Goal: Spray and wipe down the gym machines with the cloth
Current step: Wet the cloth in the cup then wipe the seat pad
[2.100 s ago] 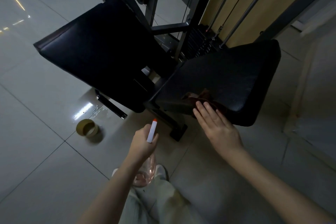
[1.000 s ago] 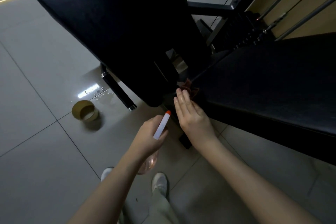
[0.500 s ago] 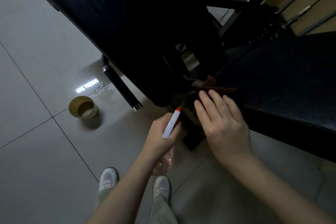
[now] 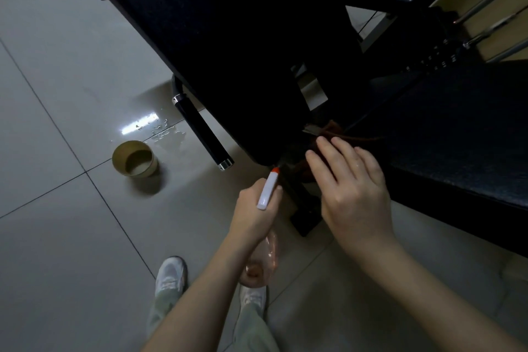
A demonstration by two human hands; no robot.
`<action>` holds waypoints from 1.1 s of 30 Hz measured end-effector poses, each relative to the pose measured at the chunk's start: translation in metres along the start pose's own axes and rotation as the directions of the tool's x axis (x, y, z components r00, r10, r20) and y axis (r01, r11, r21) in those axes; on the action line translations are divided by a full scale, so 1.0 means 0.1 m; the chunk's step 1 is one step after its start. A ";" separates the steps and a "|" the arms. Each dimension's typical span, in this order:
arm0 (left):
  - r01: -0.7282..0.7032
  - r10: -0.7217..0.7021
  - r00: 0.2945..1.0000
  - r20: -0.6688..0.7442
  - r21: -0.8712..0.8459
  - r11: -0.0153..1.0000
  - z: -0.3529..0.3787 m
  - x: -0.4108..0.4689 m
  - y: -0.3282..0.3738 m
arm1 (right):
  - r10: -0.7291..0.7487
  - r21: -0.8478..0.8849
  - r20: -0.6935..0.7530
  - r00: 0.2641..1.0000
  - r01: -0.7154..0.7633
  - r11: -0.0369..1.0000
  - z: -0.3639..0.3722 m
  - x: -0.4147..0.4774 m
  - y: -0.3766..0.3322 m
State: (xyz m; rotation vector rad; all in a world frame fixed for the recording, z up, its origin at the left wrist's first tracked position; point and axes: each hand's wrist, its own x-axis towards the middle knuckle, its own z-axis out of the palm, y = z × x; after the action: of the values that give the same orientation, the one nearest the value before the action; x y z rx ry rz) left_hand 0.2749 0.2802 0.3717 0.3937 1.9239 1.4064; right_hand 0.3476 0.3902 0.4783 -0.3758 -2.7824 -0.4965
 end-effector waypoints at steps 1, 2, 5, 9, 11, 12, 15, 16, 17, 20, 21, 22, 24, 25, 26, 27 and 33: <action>0.012 -0.012 1.000 -0.005 0.026 1.000 -0.01 0.01 -0.01 | -0.016 -0.008 0.014 1.000 0.016 1.000 0.09 0.02 -0.04; 0.016 -0.016 1.000 -0.014 0.055 0.998 -0.02 0.02 -0.02 | -0.038 -0.051 0.055 0.998 0.041 0.998 0.19 0.03 -0.08; -0.043 0.050 0.998 -0.041 0.151 0.988 -0.09 -0.01 -0.09 | -0.106 -0.309 0.280 0.954 0.194 0.931 0.48 0.01 -0.15; -0.065 0.075 0.995 -0.059 0.147 0.987 -0.20 -0.05 -0.14 | -0.234 -0.542 0.420 0.877 0.449 0.710 0.70 -0.02 -0.23; -0.067 0.076 0.995 -0.062 0.143 0.987 -0.25 -0.05 -0.19 | -0.290 -0.550 0.422 0.859 0.497 0.671 0.81 0.04 -0.30; -0.065 0.075 0.995 -0.070 0.140 0.988 -0.28 -0.05 -0.22 | -0.305 -0.553 0.435 0.847 0.519 0.652 0.90 0.08 -0.34; -0.080 0.093 0.991 -0.101 0.121 0.989 -0.35 -0.06 -0.30 | -0.291 -0.553 0.492 0.820 0.553 0.623 1.12 0.16 -0.44; -0.090 0.104 0.989 -0.108 0.123 0.988 -0.37 -0.07 -0.32 | -0.283 -0.552 0.507 0.814 0.559 0.618 1.17 0.17 -0.46; -0.099 0.113 0.987 -0.112 0.126 0.987 -0.38 -0.08 -0.33 | -0.287 -0.552 0.515 0.808 0.568 0.610 1.23 0.18 -0.48; -0.111 0.127 0.986 -0.111 0.136 0.984 -0.39 -0.08 -0.40 | -0.277 -0.546 0.532 0.800 0.574 0.609 1.26 0.23 -0.51; -0.109 0.125 0.986 -0.111 0.142 0.984 -0.40 -0.09 -0.42 | -0.277 -0.545 0.535 0.799 0.576 0.609 1.26 0.23 -0.52; -0.104 0.121 0.986 -0.113 0.143 0.984 -0.40 -0.10 -0.44 | -0.271 -0.545 0.541 0.796 0.577 0.609 1.25 0.24 -0.52; -0.095 0.111 0.987 -0.117 0.128 0.987 -0.40 -0.14 -0.44 | -0.254 -0.537 0.573 0.780 0.590 0.603 1.20 0.23 -0.53; -0.095 0.109 0.988 -0.111 0.127 0.987 -0.40 -0.17 -0.42 | -0.255 -0.533 0.579 0.774 0.596 0.601 1.17 0.23 -0.52; -0.093 0.108 0.989 -0.105 0.135 0.986 -0.40 -0.19 -0.42 | -0.265 -0.521 0.585 0.766 0.606 0.602 1.16 0.23 -0.51; -0.092 0.107 0.989 -0.100 0.146 0.985 -0.40 -0.21 -0.42 | -0.281 -0.505 0.593 0.755 0.620 0.600 1.13 0.23 -0.49; -0.089 0.103 0.992 -0.078 0.164 0.982 -0.42 -0.34 -0.18 | -0.359 -0.312 0.663 0.657 0.679 0.664 0.86 0.25 -0.39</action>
State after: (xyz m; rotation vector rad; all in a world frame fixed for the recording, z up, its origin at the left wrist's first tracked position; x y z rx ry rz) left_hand 0.2719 0.2233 0.3740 0.5154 2.1213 1.3530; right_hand 0.2930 0.3913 0.3976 0.3232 -3.2429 -1.5863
